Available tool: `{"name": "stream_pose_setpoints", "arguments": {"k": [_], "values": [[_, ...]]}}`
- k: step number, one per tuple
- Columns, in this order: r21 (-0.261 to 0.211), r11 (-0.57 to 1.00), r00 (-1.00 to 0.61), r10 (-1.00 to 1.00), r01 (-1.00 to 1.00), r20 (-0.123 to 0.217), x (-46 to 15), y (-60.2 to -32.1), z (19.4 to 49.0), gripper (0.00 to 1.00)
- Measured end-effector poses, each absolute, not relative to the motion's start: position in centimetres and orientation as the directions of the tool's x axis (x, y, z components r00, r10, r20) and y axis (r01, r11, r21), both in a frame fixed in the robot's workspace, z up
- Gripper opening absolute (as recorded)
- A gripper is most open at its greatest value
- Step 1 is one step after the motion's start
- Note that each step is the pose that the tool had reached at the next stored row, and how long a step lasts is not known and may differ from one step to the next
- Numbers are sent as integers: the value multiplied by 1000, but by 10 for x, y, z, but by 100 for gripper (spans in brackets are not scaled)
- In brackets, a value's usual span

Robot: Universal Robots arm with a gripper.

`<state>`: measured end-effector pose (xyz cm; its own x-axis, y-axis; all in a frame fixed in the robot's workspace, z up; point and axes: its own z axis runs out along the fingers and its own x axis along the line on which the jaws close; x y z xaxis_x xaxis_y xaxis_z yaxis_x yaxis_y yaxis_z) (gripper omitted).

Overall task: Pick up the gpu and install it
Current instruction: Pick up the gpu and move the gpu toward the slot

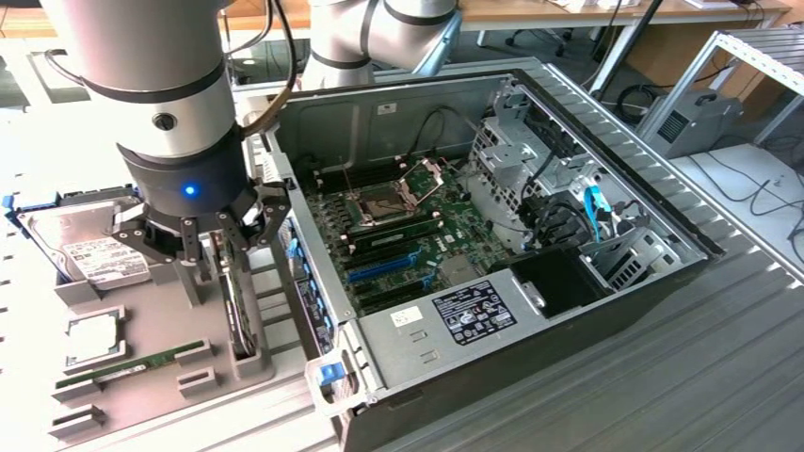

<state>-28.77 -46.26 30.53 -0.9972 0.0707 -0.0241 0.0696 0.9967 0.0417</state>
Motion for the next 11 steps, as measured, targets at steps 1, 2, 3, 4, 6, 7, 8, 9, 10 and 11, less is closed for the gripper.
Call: {"name": "stream_pose_setpoints", "arguments": {"k": [1, 2, 3, 4, 6, 7, 8, 9, 10, 11], "values": [[42, 997, -997, 71, 70, -24, -288, -463, 305, 42], [42, 997, -997, 71, 70, -24, -288, -463, 305, 42], [42, 997, -997, 71, 70, -24, -288, -463, 304, 42], [42, 997, -997, 71, 70, -24, -288, -463, 304, 42], [42, 997, -997, 71, 70, -24, -288, -463, 303, 42], [42, 997, -997, 71, 70, -24, -288, -463, 303, 42], [42, 997, -997, 71, 70, -24, -288, -463, 303, 42], [42, 997, -997, 71, 70, -24, -288, -463, 302, 42], [42, 997, -997, 71, 70, -24, -288, -463, 301, 42], [42, 997, -997, 71, 70, -24, -288, -463, 300, 42]]}}
